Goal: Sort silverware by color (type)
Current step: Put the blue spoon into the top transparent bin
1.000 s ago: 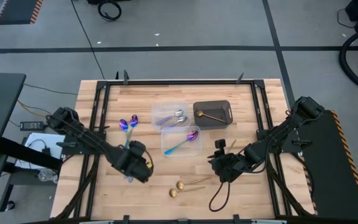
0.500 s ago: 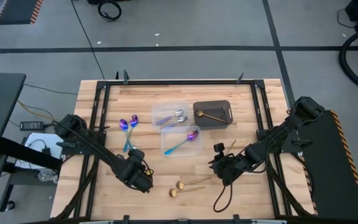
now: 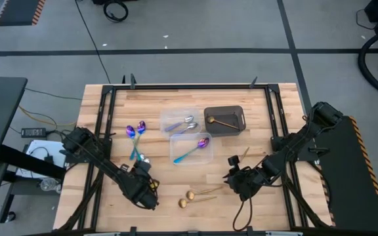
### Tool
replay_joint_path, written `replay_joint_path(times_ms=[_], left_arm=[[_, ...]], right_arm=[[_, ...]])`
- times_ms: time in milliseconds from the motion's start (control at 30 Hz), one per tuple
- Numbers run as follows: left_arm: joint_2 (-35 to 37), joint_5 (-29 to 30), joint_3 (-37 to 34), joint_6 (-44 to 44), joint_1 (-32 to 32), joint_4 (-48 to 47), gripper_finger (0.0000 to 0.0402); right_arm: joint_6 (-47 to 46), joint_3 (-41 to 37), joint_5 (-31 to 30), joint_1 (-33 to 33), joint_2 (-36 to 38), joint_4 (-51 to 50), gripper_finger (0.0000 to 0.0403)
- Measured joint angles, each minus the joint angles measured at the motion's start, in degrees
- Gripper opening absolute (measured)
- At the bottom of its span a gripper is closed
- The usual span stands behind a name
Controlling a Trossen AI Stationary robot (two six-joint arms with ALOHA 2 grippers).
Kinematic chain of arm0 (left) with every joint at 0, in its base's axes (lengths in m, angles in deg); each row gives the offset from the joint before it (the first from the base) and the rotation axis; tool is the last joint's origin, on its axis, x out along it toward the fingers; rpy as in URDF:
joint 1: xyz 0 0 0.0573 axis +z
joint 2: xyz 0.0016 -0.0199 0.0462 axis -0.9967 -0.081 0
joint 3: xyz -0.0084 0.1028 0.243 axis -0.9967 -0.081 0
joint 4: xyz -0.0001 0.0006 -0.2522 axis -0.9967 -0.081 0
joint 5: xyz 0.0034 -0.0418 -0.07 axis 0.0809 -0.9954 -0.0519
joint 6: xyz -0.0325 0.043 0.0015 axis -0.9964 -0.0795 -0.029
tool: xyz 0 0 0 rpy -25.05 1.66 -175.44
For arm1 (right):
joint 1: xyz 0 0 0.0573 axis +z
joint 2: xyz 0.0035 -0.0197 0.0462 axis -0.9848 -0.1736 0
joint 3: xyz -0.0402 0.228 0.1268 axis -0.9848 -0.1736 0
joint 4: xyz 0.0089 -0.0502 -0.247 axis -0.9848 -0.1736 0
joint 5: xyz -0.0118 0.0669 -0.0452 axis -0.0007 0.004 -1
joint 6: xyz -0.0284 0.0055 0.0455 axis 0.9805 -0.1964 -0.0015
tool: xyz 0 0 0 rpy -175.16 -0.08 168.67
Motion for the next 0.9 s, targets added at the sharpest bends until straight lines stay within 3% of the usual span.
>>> replay_joint_path(times_ms=[367,667,900], left_arm=[[0.43,-0.74,-6.82,-1.77,1.26,11.22,0.0118],[0.69,-2.74,-7.20,-0.13,1.91,12.60,0.0045],[0.57,-2.42,-6.51,0.82,1.79,12.33,0.0044]], right_arm=[[-0.52,0.00,0.04,0.82,0.00,0.60,0.0091],[-0.09,0.00,-0.07,0.82,0.00,0.82,0.0091],[-0.11,0.00,-0.09,0.91,0.00,0.80,0.0091]])
